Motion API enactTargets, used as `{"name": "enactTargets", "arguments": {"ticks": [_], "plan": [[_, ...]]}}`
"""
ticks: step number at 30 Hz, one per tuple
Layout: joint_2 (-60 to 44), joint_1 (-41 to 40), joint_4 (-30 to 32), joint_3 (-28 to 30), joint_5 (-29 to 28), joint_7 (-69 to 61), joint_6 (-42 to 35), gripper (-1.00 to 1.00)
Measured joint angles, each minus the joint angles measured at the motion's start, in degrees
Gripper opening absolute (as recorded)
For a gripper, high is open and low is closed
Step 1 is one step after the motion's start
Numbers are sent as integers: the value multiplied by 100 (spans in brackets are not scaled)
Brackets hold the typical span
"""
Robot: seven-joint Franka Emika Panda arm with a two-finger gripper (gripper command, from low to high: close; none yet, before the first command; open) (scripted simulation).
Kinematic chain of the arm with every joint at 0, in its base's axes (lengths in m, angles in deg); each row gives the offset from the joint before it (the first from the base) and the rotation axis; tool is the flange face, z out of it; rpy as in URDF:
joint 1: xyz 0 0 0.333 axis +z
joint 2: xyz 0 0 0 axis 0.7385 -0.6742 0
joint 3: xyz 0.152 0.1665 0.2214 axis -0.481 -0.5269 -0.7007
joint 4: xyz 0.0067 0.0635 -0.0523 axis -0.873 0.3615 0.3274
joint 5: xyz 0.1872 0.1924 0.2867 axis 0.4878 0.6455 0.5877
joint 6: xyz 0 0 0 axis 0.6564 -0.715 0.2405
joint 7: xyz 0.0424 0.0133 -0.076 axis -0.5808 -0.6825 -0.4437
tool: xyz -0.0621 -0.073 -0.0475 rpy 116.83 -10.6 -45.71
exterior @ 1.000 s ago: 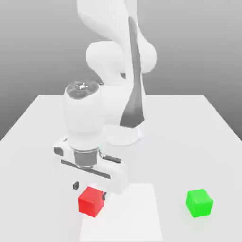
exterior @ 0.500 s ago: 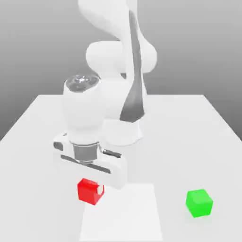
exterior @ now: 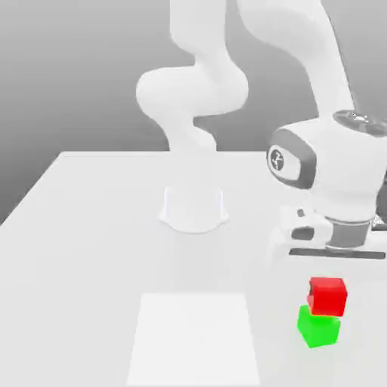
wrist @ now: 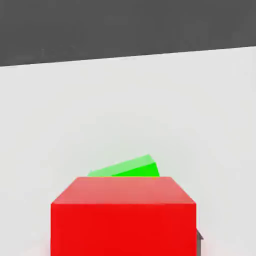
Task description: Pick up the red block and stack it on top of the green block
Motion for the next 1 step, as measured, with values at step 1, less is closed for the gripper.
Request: {"name": "enactTargets", "arguments": {"ticks": [1], "plan": [[0, 0, 0, 0, 0, 0, 0, 100]]}}
